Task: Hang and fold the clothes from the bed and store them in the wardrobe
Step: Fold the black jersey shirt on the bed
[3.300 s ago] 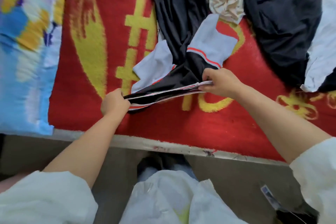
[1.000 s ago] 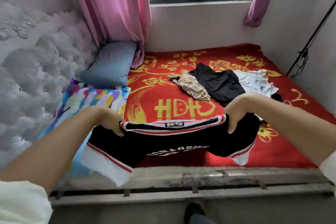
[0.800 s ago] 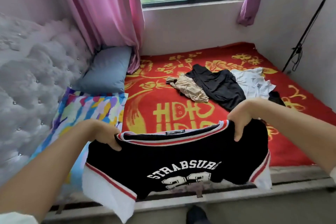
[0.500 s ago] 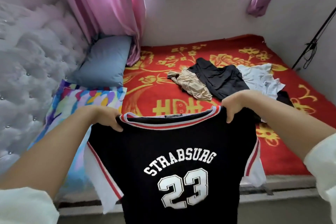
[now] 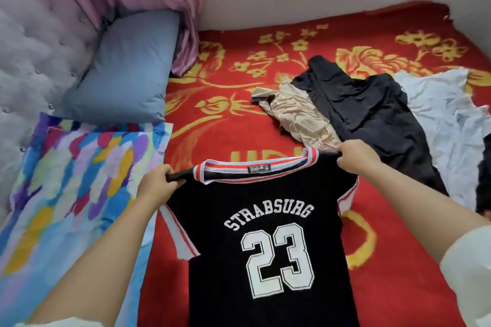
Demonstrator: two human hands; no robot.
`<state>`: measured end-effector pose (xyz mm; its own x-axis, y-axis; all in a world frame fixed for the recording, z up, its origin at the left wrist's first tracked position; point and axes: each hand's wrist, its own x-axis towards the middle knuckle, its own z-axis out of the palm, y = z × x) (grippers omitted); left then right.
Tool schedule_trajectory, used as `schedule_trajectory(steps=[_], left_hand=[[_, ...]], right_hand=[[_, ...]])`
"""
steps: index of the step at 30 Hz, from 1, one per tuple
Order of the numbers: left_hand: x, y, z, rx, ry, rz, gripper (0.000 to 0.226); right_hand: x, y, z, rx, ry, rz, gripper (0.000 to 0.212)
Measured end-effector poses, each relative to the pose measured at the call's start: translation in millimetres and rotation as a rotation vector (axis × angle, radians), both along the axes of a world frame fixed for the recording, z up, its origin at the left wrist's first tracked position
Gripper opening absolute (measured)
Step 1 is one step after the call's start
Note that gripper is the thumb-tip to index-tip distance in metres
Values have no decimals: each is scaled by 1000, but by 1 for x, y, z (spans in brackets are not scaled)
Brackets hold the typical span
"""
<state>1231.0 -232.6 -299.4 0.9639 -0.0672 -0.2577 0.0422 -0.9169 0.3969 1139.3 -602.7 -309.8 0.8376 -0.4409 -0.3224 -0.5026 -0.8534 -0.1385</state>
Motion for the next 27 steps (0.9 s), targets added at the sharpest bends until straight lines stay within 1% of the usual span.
schedule_trajectory(steps=[2, 3, 4, 5, 7, 8, 9, 10, 12, 15, 17, 20, 22, 24, 26, 27], left_hand=[[15, -6, -30, -129, 7, 26, 34], [22, -9, -45, -173, 0, 24, 27], [34, -13, -65, -189, -4, 19, 16], [38, -15, -72, -176, -24, 11, 6], [59, -22, -104, -112, -64, 1, 21], [74, -27, -125, -103, -102, -2, 23], [85, -29, -140, -95, -138, 2, 23], [95, -33, -153, -81, -167, 7, 23], [113, -38, -179, -41, -193, 36, 23], [136, -46, -215, -6, -195, 97, 26], [153, -56, -248, 23, -188, 96, 26], [171, -69, -296, 125, -140, 53, 26], [177, -74, -319, 199, -151, 61, 27], [180, -74, -335, 235, -192, 81, 31], [181, -73, -340, 236, -206, 76, 43], [181, -73, -339, 236, -203, 69, 43]], right_hand=[[15, -7, -28, 64, -56, -49, 24], [22, -10, -42, 89, -93, -57, 25], [32, -11, -60, 109, -119, -61, 25], [36, -10, -66, 128, -186, -35, 27], [51, -9, -96, 145, -303, -6, 42], [62, -12, -116, 142, -355, -9, 48], [71, -13, -130, 133, -389, -12, 48], [79, -14, -143, 119, -403, -20, 44], [98, -16, -166, 116, -453, -56, 27], [122, -21, -200, 104, -505, -91, 21], [141, -27, -232, 56, -482, -99, 20], [163, -31, -277, -81, -345, -94, 24], [173, -29, -297, -157, -246, -76, 27], [181, -23, -309, -196, -153, -108, 30], [187, -21, -310, -220, -81, -129, 31], [190, -21, -307, -237, -44, -118, 31]])
